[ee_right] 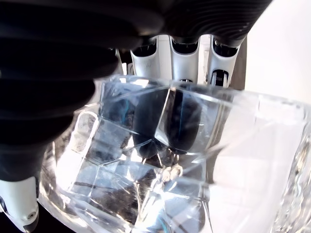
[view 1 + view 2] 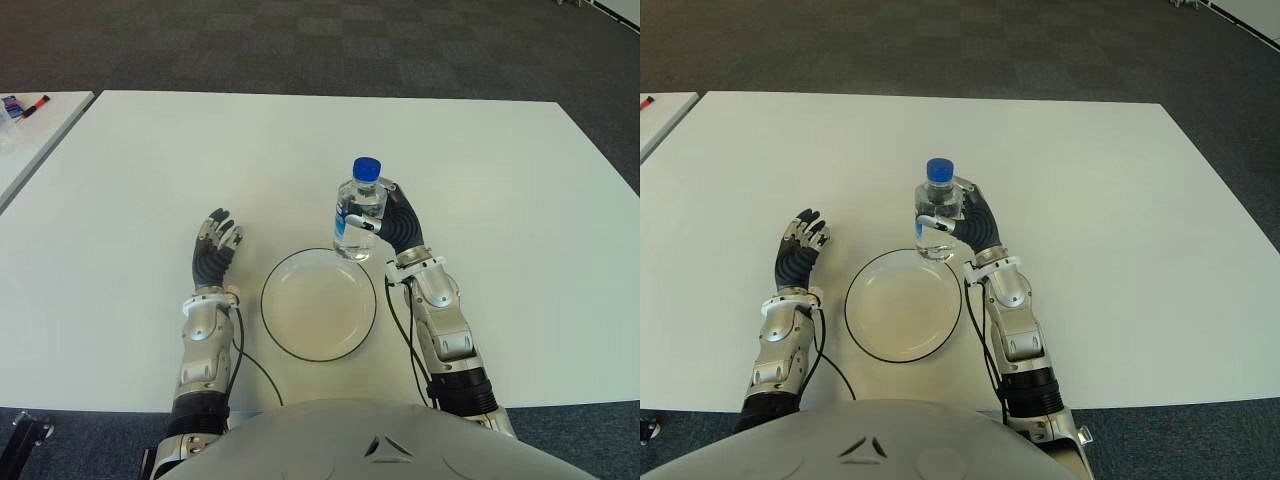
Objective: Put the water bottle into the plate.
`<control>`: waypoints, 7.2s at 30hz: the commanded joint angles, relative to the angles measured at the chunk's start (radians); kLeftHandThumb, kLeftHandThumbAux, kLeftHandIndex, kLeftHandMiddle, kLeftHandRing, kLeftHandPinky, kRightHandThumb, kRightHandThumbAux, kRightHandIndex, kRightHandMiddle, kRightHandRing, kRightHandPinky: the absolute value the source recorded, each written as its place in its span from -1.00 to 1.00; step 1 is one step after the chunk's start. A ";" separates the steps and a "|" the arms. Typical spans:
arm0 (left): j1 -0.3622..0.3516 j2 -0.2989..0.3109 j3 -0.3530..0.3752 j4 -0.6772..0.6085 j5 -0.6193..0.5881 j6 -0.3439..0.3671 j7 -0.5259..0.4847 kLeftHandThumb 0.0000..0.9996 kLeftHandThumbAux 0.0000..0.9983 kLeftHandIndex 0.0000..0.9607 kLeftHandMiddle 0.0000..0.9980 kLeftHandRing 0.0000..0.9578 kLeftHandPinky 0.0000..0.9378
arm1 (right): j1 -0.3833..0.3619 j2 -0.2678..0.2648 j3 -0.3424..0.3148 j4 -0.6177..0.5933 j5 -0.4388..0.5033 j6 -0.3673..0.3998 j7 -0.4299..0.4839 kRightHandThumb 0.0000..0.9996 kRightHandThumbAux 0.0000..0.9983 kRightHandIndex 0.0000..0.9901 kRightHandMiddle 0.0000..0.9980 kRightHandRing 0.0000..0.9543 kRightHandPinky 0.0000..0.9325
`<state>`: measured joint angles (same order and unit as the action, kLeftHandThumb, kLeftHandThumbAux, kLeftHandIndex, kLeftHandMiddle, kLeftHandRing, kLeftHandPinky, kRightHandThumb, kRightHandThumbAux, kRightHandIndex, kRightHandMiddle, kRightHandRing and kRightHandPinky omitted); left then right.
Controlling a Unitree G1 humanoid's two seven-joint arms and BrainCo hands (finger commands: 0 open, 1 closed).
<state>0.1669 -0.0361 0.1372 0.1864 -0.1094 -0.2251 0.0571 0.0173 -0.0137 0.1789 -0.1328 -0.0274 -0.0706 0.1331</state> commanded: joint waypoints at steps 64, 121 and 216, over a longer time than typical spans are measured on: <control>-0.001 -0.053 -0.050 -0.073 0.044 0.104 0.067 -0.25 0.60 -0.64 -0.75 -0.76 -0.64 | 0.143 -0.037 0.120 -0.025 -0.081 0.146 0.036 0.72 0.35 -0.17 0.07 0.86 0.86; 0.009 -0.054 -0.077 -0.110 0.055 0.124 0.078 -0.25 0.65 -0.63 -0.74 -0.77 -0.65 | 0.102 -0.018 0.232 0.075 -0.164 0.051 0.043 0.71 0.35 -0.19 0.07 0.85 0.86; 0.017 -0.042 -0.059 -0.122 0.027 0.152 0.063 -0.20 0.58 -0.64 -0.78 -0.81 -0.69 | 0.060 0.034 0.150 0.216 -0.121 -0.094 0.000 0.68 0.36 -0.12 -0.10 -0.16 -0.14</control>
<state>0.1767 -0.0671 0.0735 0.0592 -0.0793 -0.0773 0.1213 0.0923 0.0182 0.3320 0.1006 -0.1551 -0.1834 0.1284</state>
